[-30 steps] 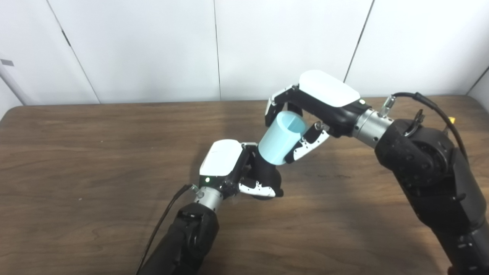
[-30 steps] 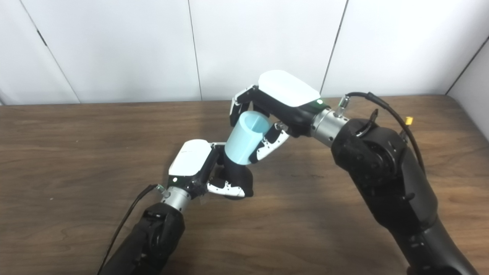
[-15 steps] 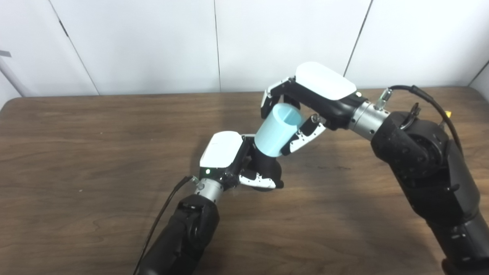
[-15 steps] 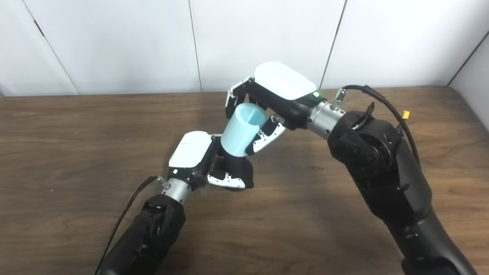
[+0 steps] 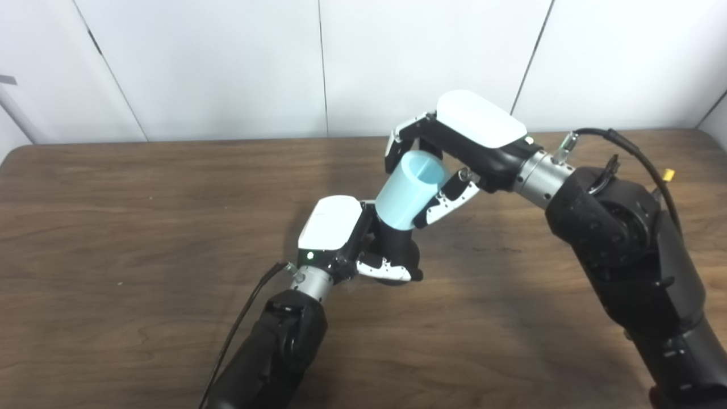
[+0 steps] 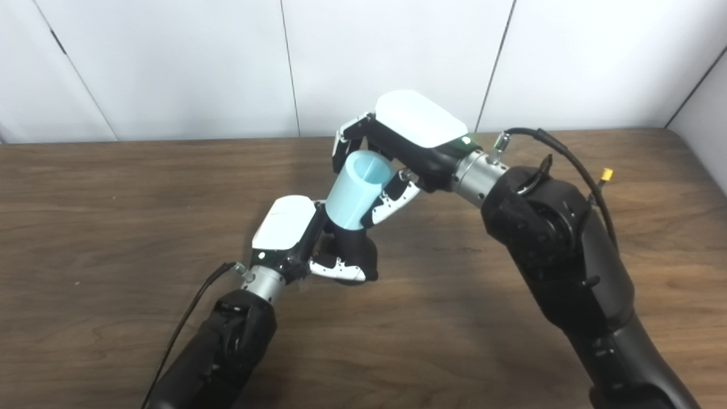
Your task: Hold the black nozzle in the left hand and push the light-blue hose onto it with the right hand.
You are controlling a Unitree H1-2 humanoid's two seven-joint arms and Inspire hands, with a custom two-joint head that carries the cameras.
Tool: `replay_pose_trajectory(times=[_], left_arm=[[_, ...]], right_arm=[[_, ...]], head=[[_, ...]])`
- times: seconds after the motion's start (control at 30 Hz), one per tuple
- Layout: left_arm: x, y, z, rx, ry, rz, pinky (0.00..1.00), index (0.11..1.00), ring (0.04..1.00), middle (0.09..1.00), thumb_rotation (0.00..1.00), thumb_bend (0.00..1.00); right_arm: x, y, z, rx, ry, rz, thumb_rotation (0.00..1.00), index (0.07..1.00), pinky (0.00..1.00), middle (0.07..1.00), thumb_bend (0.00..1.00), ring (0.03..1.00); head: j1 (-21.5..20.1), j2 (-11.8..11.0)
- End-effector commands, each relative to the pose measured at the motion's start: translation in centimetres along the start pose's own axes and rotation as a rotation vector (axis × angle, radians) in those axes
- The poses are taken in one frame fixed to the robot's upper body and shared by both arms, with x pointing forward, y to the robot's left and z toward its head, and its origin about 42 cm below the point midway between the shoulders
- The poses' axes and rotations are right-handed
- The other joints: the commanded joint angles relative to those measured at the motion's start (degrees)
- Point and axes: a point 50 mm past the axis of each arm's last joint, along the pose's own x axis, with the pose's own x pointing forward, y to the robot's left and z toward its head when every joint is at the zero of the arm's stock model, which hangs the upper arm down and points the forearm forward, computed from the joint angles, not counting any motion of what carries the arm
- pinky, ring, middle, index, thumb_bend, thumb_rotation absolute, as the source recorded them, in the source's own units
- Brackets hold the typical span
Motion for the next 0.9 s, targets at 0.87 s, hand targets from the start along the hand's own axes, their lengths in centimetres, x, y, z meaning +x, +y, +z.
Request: replay_pose_trajectory(times=[0.87], left_arm=[[0.0, -0.4, 0.5, 0.031, -0.009, -0.038, 0.39, 0.493, 0.512, 0.443, 0.00, 0.53]], right_arm=[[1.0, 1.5, -0.1, -0.057, -0.041, 0.104, 0.00, 0.541, 0.26, 0.460, 0.51, 0.335]], head=[[-0.01, 0.73]])
